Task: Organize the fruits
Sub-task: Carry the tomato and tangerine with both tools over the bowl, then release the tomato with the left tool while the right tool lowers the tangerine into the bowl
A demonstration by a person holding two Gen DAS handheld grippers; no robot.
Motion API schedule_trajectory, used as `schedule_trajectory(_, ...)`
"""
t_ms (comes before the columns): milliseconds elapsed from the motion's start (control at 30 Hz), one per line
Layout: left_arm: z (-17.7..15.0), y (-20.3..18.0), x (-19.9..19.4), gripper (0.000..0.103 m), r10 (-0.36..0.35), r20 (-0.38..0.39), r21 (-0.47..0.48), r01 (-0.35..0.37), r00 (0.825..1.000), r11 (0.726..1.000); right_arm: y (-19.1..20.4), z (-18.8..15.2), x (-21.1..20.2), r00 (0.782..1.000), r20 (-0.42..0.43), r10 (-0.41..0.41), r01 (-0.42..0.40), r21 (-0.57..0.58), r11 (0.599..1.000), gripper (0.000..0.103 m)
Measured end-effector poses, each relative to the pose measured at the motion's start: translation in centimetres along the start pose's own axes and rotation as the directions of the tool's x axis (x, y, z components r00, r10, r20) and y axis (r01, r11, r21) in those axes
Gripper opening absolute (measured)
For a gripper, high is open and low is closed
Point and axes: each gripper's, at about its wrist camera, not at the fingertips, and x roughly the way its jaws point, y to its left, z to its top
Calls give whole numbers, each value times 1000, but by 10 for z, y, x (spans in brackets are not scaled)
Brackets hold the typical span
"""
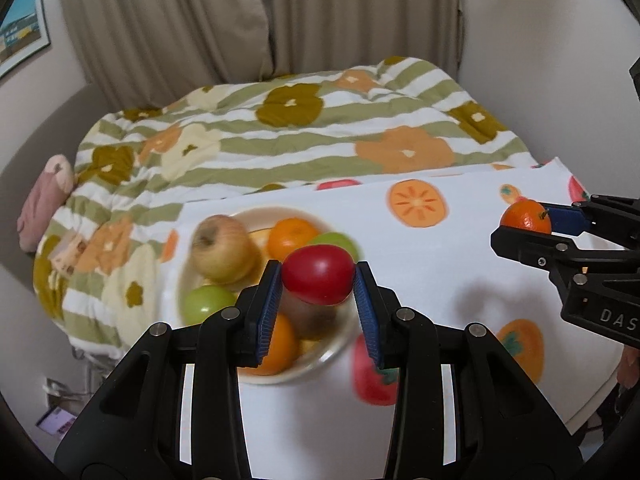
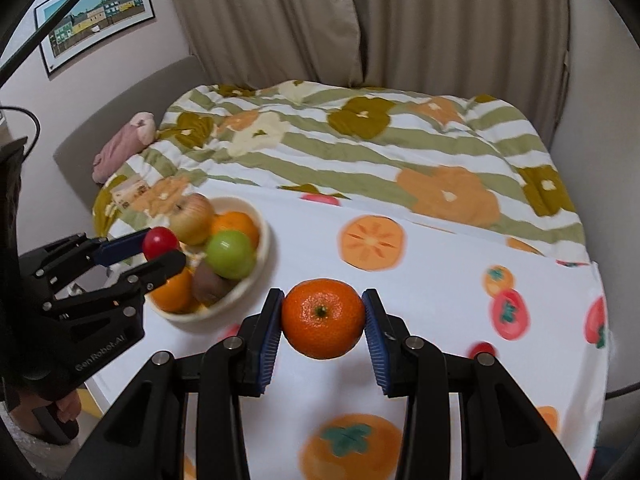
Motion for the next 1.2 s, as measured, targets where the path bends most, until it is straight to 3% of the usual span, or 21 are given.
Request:
schedule_trajectory(400, -7, 61, 48, 41, -24, -68, 47, 27, 997, 999, 58, 24, 46, 1000, -27, 7, -7, 13, 1000, 37)
schedule_trajectory(767, -21, 77, 81, 41, -65, -131, 103, 78, 989, 992, 84, 32, 69, 999, -43, -31, 33, 42, 999, 37)
schedule_trajectory(900, -19, 79, 75, 43, -129, -118, 118, 143, 985, 983, 88, 33, 66, 998, -35, -47, 49, 62, 997, 37)
schedule_trajectory(967, -18, 80, 72, 65, -135, -111, 127, 149, 985, 981, 89, 35, 66, 998, -30, -50, 52, 75, 996, 37)
schedule_trajectory(1000, -18, 80, 70, 93, -123, -102, 136, 136, 987, 981, 89, 35, 65, 998, -26, -54, 56, 80, 995, 37)
schedule_trajectory(1033, -18, 81, 65, 103, -112, -78, 145, 122, 991, 982, 90, 36, 65, 998, -25, -56, 57, 82, 995, 37)
schedule_trajectory(1200, -20, 89, 54, 103, -109, -55, 171, 117, 993, 978, 94, 39, 64, 998, -17, -62, 64, 85, 994, 37)
